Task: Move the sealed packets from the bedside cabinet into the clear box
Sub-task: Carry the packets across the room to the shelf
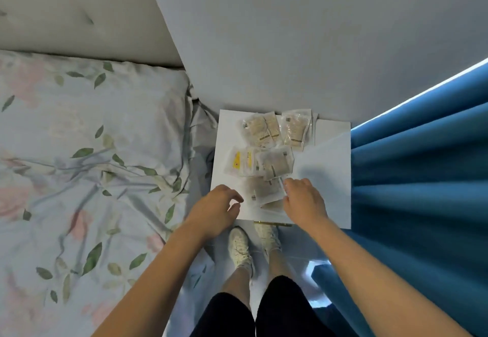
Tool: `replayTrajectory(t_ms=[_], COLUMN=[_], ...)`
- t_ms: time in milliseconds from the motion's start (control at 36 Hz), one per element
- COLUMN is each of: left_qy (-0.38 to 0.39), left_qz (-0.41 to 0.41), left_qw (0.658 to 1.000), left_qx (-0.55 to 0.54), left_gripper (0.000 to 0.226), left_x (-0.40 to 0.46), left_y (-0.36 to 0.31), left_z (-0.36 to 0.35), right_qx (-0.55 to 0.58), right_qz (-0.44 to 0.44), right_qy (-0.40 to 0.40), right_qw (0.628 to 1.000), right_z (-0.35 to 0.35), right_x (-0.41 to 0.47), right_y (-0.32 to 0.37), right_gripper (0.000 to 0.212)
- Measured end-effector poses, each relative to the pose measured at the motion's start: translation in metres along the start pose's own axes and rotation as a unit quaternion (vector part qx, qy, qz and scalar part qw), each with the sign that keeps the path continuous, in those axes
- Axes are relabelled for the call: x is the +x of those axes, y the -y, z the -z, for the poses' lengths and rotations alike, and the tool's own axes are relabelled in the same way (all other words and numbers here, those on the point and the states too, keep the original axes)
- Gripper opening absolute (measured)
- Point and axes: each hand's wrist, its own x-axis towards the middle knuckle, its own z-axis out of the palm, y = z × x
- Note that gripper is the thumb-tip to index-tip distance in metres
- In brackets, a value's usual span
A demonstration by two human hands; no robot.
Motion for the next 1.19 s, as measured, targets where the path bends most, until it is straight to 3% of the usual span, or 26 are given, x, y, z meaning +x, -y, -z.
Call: replayTrajectory(t_ms=[83,333,389,444,583,639,722,806,861,917,1000,1111,1139,1194], left_qy=[-0.012,-0.08,-0.09,-0.095,-0.107,-0.108,-0.116,-0.121,-0.099,-0.056,-0.046,-0.117,-0.136,-0.175], left_qz=[0.016,0.043,0.047,0.064,0.12,0.127,0.12,0.099,0.093,0.079,0.07,0.11,0.124,0.14], left_qw=[0.999,0.982,0.974,0.967,0.935,0.926,0.915,0.883,0.846,0.798,0.749,0.74,0.738,0.746], left_qx=[-0.029,-0.168,-0.201,-0.229,-0.316,-0.338,-0.367,-0.443,-0.516,-0.594,-0.657,-0.653,-0.649,-0.627], left_gripper=[0.026,0.027,0.027,0.027,0.035,0.036,0.042,0.057,0.061,0.05,0.034,0.027,0.026,0.046], left_x=[0.031,0.094,0.104,0.109,0.11,0.109,0.106,0.107,0.109,0.114,0.117,0.117,0.117,0.116], left_y=[0.01,0.016,0.02,0.024,0.028,0.027,0.022,0.014,0.009,0.009,0.013,0.028,0.033,0.043], left_z=[-0.007,-0.04,-0.052,-0.063,-0.083,-0.085,-0.083,-0.079,-0.073,-0.072,-0.073,-0.075,-0.076,-0.079], right_qx=[-0.073,-0.125,-0.106,-0.044,-0.027,0.035,0.256,0.476,0.538,0.547,0.474,0.361,0.309,0.195], right_qz=[0.048,0.055,0.07,0.084,0.145,0.136,0.05,-0.015,-0.014,0.015,0.047,0.05,0.046,0.042], right_qy=[0.033,0.086,0.078,0.018,-0.13,-0.167,-0.162,-0.054,0.024,0.089,0.142,-0.007,-0.021,0.009], right_qw=[0.996,0.987,0.989,0.995,0.98,0.976,0.952,0.878,0.843,0.832,0.868,0.931,0.95,0.98], right_z=[-0.019,-0.065,-0.078,-0.09,-0.11,-0.104,-0.083,-0.055,-0.042,-0.035,-0.028,-0.03,-0.034,-0.047], right_x=[0.042,0.124,0.129,0.129,0.12,0.116,0.114,0.111,0.108,0.105,0.112,0.141,0.15,0.16], right_y=[-0.005,-0.031,-0.038,-0.046,-0.065,-0.064,-0.055,-0.038,-0.026,-0.014,-0.005,-0.016,-0.02,-0.024], right_gripper=[0.064,0.098,0.095,0.087,0.041,0.032,0.017,0.016,0.02,0.015,0.013,0.007,0.025,0.06])
